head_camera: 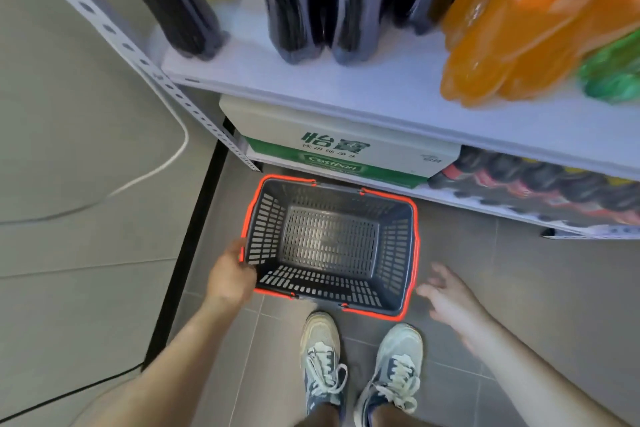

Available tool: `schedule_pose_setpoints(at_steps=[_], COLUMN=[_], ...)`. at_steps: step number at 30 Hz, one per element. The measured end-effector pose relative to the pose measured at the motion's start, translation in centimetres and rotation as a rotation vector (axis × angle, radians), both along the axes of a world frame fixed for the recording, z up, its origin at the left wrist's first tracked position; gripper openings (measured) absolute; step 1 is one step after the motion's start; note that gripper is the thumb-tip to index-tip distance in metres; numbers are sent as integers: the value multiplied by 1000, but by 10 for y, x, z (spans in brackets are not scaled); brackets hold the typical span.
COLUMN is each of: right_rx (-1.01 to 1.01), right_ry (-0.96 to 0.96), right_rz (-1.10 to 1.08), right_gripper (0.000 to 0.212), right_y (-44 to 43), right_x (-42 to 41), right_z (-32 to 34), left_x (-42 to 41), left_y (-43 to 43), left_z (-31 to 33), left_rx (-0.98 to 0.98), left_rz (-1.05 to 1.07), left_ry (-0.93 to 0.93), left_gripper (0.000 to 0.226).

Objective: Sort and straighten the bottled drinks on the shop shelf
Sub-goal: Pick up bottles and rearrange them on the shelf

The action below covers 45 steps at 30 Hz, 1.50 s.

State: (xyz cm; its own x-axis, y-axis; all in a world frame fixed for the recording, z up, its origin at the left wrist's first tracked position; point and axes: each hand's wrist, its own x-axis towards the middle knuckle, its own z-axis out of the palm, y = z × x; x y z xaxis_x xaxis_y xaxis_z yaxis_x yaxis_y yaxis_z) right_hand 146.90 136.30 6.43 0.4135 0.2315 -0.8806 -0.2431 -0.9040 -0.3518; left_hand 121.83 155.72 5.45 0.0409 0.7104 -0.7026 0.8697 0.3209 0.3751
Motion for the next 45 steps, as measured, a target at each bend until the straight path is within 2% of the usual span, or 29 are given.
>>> schedule_pose_setpoints(at_steps=[2,4,6,10,14,16,21,25,29,32,36,42,45], right_rx=[68,150,201,296,504,611,853,896,922,805,706,652,570], right_ry=[-49,-155,-274,-467,-658,-798,-1015,-1040,-974,-907,-872,-848,-871], right_rz=[95,194,270,394,388,415,324,187,-139,-320,-476,-483,-350], right_gripper=[38,30,32,33,40,39,32,29,34,28,28,61,70], right_y=[-4,-9,-15,-30,-30,-19,4,2,-17,-42,-70,-96,-96], right_x=[6,12,19,31,36,33,29,32,50,86,148,249,289], right_z=[59,127,199,337,452,495,577,608,622,625,639,639,627], left_x=[3,7,12,22,27,33,67,107,159,203,261,346,388], left_y=[-7,-15,-23,-36,-46,-47,-43,-34,-36,-51,-72,-113,-137], left_z=[54,120,193,342,459,495,576,618,638,646,644,637,631], left_rx=[84,147,223,394,549,633,781,794,752,801,863,891,903], left_rz=[7,50,71,-29,-92,-140,-360,-568,-806,-1030,-1219,-1381,-1405], left_ry=[-79,-166,-230,-294,-401,-447,-593,-720,-771,-767,-717,-676,-650], left_gripper=[31,35,43,57,52,50,36,29,25,27,39,49,55])
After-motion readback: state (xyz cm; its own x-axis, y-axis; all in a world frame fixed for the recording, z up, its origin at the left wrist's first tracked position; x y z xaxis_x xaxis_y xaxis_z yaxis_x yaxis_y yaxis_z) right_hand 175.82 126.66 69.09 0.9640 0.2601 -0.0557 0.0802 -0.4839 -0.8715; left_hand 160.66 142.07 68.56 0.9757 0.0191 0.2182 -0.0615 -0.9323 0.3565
